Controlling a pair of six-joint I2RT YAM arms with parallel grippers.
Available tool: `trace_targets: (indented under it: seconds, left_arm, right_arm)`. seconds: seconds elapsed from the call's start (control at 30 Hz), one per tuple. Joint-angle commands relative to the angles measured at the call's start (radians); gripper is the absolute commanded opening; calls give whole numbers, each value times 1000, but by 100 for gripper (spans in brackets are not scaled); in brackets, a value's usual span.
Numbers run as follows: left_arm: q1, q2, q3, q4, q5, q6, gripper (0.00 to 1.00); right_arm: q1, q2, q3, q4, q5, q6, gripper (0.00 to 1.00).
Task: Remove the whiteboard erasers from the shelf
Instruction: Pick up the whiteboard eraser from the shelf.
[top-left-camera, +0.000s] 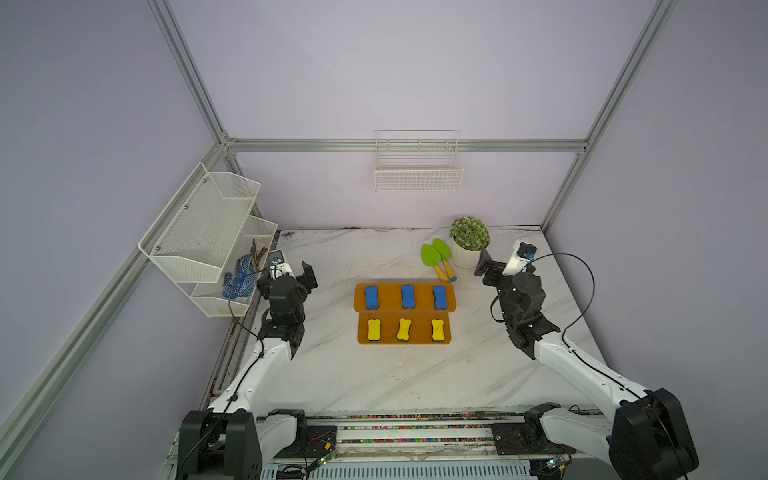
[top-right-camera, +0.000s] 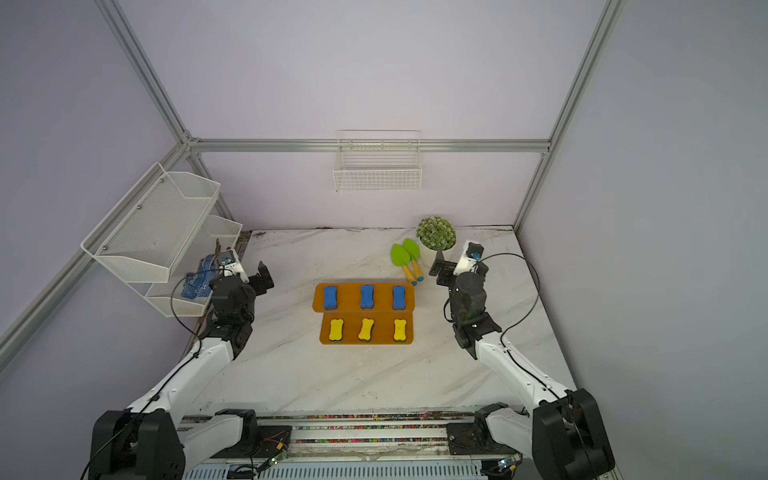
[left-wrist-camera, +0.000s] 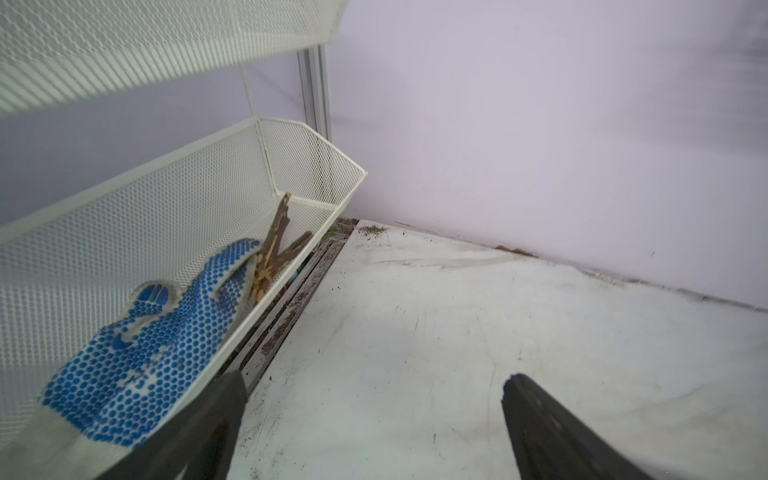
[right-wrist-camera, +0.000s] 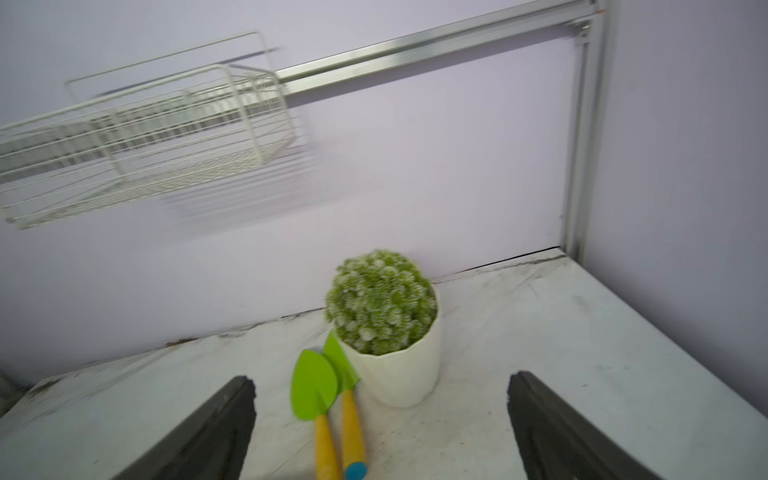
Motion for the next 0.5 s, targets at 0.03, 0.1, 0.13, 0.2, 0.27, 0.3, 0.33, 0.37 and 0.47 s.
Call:
trace_targets:
  seconds: [0.03, 0.1, 0.13, 0.2, 0.27, 0.3, 0.33, 0.37, 0.47]
  left_arm:
    - [-37, 0, 168, -545, -35, -162, 100]
    - [-45, 5, 230, -641, 14, -179, 100]
    - [-55, 5, 248, -667, 17, -189, 100]
    - [-91, 2, 274, -710, 14, -212, 100]
    - [-126, -2, 282, -737, 9, -219, 100]
    - [-145, -3, 284, -749, 6, -218, 100]
    - [-159, -3, 283, -759, 2, -212, 100]
    - [-170, -3, 283, -766, -6, -210, 100]
    - [-192, -2, 279, -782, -13, -195, 100]
  right_arm:
    - [144, 84, 171, -491, 13, 146, 100]
    - [217, 121, 271, -625, 31, 160, 100]
    - [239, 135, 313, -684, 38, 171, 100]
    - [275, 160, 376, -803, 32, 209, 100]
    - [301, 180, 415, -903, 30, 253, 96]
    - [314, 187, 431, -947, 22, 272, 92]
    - [326, 193, 438, -972, 18, 288, 89]
    - [335, 201, 445, -996, 3, 305, 84]
    - [352, 233, 464, -1056, -10, 352, 77]
